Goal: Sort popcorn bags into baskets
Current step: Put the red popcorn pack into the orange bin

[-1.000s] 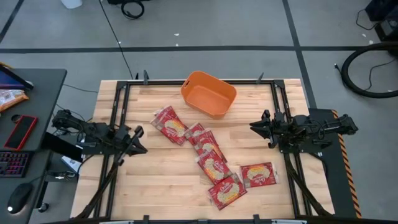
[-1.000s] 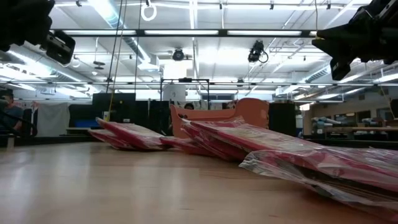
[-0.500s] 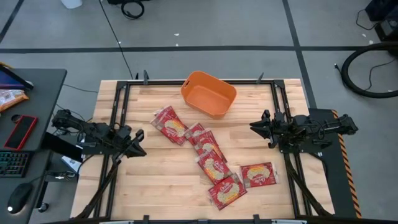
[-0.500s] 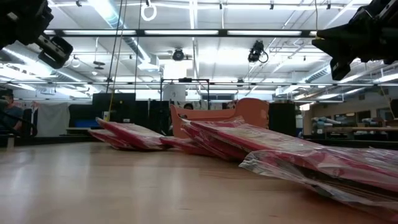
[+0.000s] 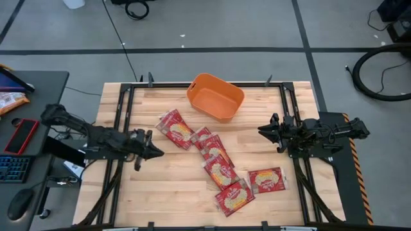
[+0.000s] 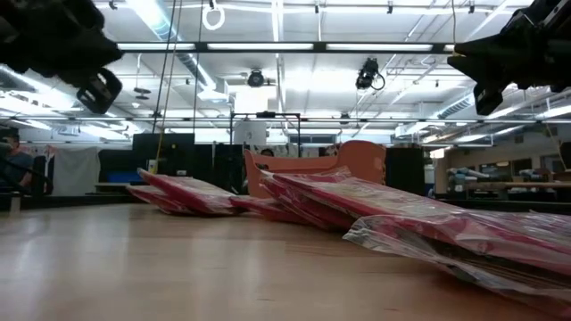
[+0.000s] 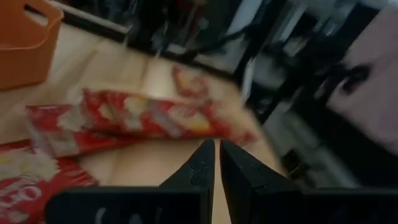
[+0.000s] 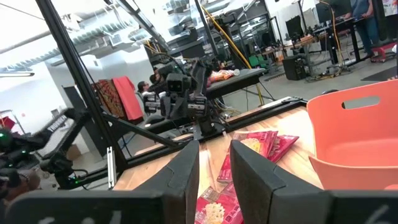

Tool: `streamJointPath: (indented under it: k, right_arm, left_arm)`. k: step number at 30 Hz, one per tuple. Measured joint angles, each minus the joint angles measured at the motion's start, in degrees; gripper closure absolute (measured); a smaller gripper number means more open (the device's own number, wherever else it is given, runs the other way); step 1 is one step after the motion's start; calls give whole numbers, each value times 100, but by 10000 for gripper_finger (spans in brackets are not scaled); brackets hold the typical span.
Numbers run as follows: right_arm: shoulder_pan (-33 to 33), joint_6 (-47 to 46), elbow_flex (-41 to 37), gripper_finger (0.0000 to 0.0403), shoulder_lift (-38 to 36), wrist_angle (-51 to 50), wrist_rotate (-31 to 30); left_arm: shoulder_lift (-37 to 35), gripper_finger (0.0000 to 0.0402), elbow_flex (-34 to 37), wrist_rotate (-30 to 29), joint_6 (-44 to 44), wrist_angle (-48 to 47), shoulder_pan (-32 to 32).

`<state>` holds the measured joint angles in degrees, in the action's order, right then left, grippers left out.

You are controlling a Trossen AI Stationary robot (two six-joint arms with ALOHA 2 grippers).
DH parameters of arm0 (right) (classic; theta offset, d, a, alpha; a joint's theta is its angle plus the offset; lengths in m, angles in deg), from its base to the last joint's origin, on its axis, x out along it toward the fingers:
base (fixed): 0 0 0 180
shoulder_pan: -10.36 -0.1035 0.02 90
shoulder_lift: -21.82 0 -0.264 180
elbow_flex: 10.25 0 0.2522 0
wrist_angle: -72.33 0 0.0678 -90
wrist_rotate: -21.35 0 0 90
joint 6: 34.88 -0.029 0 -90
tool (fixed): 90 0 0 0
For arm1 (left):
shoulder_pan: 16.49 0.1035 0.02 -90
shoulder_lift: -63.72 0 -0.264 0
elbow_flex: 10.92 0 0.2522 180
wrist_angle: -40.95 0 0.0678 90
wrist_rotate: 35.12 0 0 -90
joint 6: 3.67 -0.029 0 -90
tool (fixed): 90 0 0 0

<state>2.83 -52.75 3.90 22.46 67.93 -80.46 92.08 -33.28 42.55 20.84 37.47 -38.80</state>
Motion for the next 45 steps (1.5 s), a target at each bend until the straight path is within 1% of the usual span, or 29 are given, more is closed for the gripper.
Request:
streamJointPath:
  k: [2,5,7,12,16,18,22,26,30,32,34,37,40,45]
  right_arm:
    - [0,0,0,307,0,-2,-2]
    - [0,0,0,307,0,0,-2]
    - [1,0,0,307,-2,0,0]
    - [2,0,0,307,0,0,-2]
    - [0,0,0,307,0,0,-2]
    - [0,0,0,307,-2,0,-2]
    - [2,0,0,307,-2,0,-2]
    - [1,0,0,307,0,0,0]
    - [0,0,0,307,0,0,-2]
    - [2,0,0,307,-1,0,-1]
    - [0,0,0,307,0,0,-1]
    - [0,0,0,307,0,0,-2]
    - [2,0,0,307,0,0,1]
    - [0,0,-1,307,0,22,-1]
  left_arm:
    - [549,372,-263,-150,-283,-245,0]
    - [1320,368,-635,-648,-600,-728,0]
    - [1818,358,-849,-899,-859,-1021,32]
    - [2926,305,-1233,-953,-1430,-1227,329]
    - [3674,262,-1475,-985,-2055,-1274,533]
    - [4008,248,-1616,-1165,-2297,-1291,596]
    - [4652,238,-2061,-1540,-2714,-1498,695]
    - [5283,237,-2718,-1953,-3058,-2211,646]
    - [5818,232,-3366,-2623,-3120,-3048,408]
    - [6036,222,-3675,-2991,-3135,-3509,293]
    - [6230,206,-3934,-3188,-3276,-4041,210]
    - [6452,178,-4139,-3223,-3532,-4581,232]
    - [6573,158,-4148,-3132,-3942,-4769,300]
    - [6638,151,-4044,-3131,-4583,-4763,523]
